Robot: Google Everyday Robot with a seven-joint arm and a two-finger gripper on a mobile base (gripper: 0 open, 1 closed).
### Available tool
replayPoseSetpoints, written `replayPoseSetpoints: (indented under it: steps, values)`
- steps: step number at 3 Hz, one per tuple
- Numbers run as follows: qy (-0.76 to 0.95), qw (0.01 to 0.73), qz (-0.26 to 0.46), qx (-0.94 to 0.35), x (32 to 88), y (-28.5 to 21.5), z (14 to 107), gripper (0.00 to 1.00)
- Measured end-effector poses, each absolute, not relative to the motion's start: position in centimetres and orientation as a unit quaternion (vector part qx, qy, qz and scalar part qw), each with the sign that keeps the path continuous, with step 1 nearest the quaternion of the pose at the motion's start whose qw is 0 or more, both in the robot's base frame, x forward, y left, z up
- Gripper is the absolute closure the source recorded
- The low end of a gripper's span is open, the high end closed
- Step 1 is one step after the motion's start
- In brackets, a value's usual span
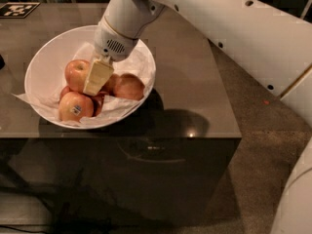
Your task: Pick apple from white bowl
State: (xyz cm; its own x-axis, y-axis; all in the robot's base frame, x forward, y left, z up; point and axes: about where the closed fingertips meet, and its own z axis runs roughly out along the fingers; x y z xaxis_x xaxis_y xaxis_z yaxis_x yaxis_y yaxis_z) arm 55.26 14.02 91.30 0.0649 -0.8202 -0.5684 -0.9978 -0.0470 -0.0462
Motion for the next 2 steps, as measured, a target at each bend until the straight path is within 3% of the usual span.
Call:
replayPoseSetpoints:
  steps: [2]
  values:
    - [0.645,0.241,0.191,-0.7,53.6,13.7,93.8,1.0]
